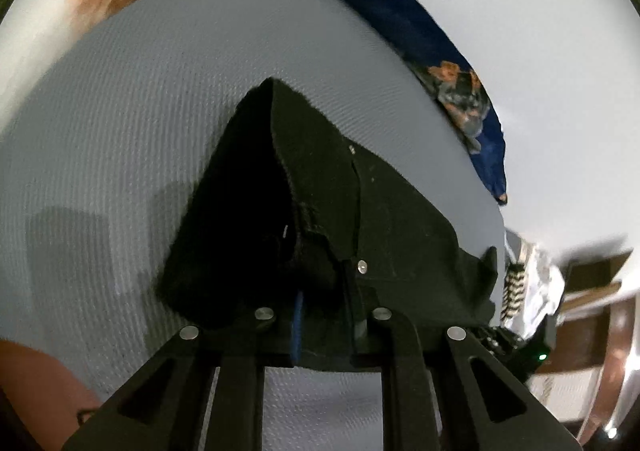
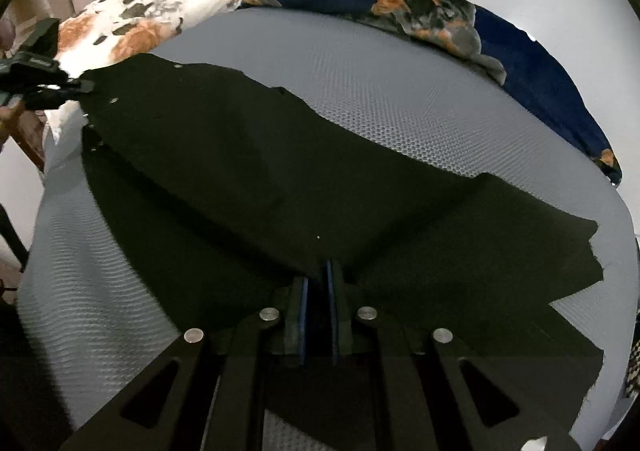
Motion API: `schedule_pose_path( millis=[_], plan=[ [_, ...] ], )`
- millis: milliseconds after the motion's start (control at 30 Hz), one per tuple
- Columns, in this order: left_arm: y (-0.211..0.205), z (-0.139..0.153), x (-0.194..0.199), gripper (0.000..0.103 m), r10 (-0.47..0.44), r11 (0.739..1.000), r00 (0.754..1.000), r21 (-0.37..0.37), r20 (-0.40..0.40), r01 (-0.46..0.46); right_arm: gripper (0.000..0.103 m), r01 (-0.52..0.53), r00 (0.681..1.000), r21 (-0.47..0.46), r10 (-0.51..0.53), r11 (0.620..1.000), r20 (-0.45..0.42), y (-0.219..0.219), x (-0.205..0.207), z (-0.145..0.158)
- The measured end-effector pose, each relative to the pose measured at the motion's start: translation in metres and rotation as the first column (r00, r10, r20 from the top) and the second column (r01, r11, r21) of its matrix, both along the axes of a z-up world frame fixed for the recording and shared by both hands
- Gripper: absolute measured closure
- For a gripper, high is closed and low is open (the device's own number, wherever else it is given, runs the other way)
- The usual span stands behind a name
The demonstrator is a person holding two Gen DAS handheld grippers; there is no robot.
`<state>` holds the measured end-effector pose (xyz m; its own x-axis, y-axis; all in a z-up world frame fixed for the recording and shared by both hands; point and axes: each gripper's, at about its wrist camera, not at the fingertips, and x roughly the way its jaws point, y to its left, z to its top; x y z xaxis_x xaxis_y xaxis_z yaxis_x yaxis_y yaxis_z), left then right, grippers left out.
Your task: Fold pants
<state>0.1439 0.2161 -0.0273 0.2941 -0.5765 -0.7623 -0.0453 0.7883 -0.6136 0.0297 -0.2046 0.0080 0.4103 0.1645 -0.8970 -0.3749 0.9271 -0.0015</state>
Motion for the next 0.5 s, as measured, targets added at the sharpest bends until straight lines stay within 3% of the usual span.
schedule_pose_path(
  millis=[100, 267, 500],
  plan=[
    [-0.001, -0.006, 0.008, 0.087, -0.053, 0.998, 0.998, 0.045, 0.023, 0.052, 0.096, -0.023, 0.999, -0.003, 0.023, 1.000, -0.034, 0.011, -0.013, -0.011],
    [0.008, -0.030, 0.003, 0.087, -0.087, 0.993, 0.996, 0.082, -0.036, 0.090, 0.096, -0.031, 0.993, 0.002, 0.031, 1.000, -0.116, 0.019, -0.023, -0.036],
    [0.006, -0.030, -0.005, 0.086, -0.128, 0.981, 0.992, 0.142, -0.019, 0.130, 0.096, -0.034, 0.986, 0.028, 0.038, 0.999, -0.160, 0.020, -0.032, -0.042]
  ],
)
